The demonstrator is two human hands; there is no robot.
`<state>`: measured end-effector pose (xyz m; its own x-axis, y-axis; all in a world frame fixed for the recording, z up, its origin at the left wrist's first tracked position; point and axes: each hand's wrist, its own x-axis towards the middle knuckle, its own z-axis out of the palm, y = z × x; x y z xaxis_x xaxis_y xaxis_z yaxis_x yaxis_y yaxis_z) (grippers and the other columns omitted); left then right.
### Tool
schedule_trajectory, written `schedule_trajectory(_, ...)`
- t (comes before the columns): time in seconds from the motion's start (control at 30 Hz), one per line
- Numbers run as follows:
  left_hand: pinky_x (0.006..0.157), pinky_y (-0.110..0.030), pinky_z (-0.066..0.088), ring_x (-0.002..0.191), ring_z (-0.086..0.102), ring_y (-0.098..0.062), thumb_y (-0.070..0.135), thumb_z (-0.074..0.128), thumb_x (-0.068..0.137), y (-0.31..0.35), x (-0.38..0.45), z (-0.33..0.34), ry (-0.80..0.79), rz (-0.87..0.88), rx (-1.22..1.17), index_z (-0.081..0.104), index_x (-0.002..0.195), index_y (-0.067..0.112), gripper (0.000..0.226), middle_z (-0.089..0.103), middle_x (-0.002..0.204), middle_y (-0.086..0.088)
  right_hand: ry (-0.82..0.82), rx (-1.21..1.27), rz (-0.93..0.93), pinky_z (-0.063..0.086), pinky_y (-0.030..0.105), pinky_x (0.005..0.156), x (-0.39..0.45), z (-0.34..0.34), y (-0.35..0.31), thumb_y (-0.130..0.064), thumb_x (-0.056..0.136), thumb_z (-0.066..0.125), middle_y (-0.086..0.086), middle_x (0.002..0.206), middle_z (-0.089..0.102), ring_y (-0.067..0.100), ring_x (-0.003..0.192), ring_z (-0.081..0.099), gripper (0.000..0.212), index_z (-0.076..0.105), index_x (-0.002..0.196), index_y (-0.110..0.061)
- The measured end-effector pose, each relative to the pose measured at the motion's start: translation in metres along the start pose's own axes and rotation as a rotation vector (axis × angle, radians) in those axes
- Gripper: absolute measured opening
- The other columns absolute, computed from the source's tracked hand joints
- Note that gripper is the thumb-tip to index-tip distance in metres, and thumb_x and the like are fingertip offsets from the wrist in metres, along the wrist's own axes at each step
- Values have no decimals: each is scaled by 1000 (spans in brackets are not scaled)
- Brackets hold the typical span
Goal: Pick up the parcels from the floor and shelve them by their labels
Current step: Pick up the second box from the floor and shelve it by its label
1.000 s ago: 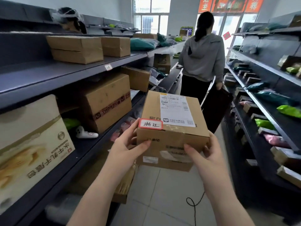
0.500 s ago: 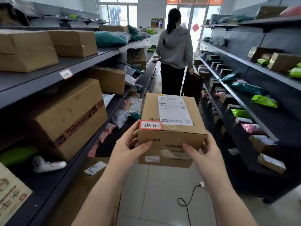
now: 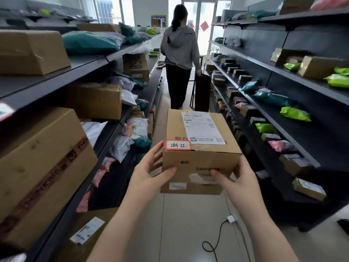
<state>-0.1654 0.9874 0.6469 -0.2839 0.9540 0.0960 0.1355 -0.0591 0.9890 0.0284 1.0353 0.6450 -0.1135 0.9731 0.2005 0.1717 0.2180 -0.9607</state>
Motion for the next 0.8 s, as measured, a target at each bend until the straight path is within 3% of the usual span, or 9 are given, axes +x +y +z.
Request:
schedule_trajectory(0.13,84,-20,45,107,54,4,15,70,76,-2,54,15,16,13,-10,44,110,57,60,61,117,19,-13,-24,-21,45,34,98,58,-4,12,-10,75,71,-10,119,61,11,117,52,62,46,129,-26)
schedule_trajectory(0.27,99,-43,46,114,57,-11,17,73,73,-3,108,32,24,9,-35,49,123,43,61,63,121,8,-10,32,-40,45,19,82,116,-10,25,-8,74,72,-11,114,62,11,113,55,60,47,126,-24)
schedule_trajectory(0.33,101,-47,44,115,57,-14,24,75,67,-2,140,46,37,18,-48,48,123,41,64,63,122,7,-17,62,-47,45,17,76,149,-18,29,-7,74,72,-10,113,62,12,112,55,58,47,124,-24)
schedule_trajectory(0.47,100,-47,45,114,58,-14,31,75,60,-1,194,72,35,21,-70,50,119,42,65,64,119,9,-27,93,-50,45,21,81,206,-33,40,-7,74,72,-9,113,62,13,111,56,55,48,119,-27)
schedule_trajectory(0.67,100,-47,44,114,57,-18,18,76,67,-10,254,95,48,13,-110,52,119,37,60,65,118,6,-31,71,-48,48,19,76,268,-43,56,-6,73,72,-7,113,63,12,109,58,53,49,116,-27)
schedule_trajectory(0.8,100,-47,45,114,58,-18,23,75,63,-16,296,101,50,-7,-104,51,120,36,63,65,118,6,-41,44,-24,48,24,83,309,-39,66,-7,72,74,-4,116,61,15,112,56,56,48,117,-26)
